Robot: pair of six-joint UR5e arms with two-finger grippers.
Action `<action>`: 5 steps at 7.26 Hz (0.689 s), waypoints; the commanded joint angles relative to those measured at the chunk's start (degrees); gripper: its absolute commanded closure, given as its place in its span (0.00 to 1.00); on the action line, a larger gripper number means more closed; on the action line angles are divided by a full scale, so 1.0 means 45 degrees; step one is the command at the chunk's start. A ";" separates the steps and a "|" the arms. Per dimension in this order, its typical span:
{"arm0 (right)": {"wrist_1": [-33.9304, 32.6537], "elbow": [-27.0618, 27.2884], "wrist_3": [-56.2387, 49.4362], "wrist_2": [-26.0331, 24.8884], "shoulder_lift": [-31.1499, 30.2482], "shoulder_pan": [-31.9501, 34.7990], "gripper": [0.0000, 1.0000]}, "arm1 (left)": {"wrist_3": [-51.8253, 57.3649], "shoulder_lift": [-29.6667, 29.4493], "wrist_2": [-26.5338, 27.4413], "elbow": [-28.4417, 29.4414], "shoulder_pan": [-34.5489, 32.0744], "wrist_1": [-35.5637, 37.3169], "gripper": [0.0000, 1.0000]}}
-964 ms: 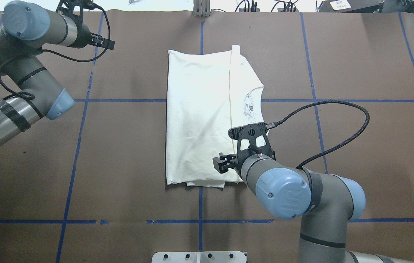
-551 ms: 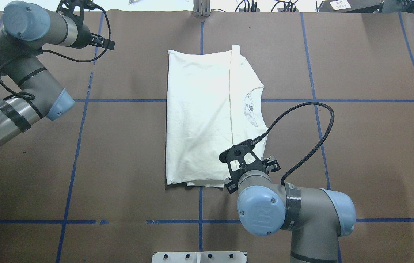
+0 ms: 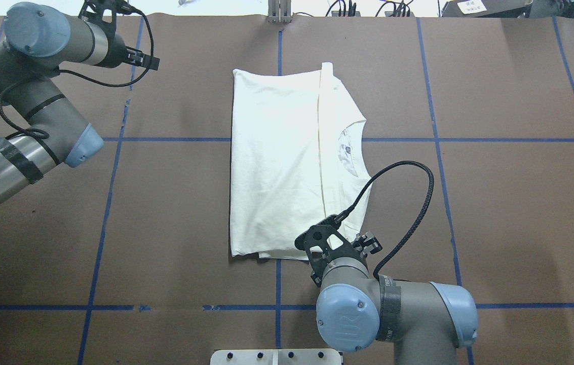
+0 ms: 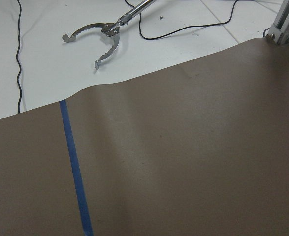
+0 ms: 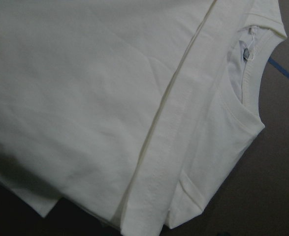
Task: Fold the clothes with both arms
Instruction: 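Slide the right gripper along the shirt edge toward the robot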
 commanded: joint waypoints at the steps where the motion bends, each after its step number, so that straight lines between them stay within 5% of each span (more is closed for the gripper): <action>1: 0.0047 -0.0190 -0.0412 -0.0137 0.0098 0.0006 0.30 | 0.0000 0.0014 0.0000 0.0001 0.0003 0.0005 0.00; 5: 0.0066 -0.0463 -0.0451 -0.0118 0.0216 0.0006 0.41 | 0.0019 0.0092 0.0000 0.0001 0.0003 -0.0015 0.00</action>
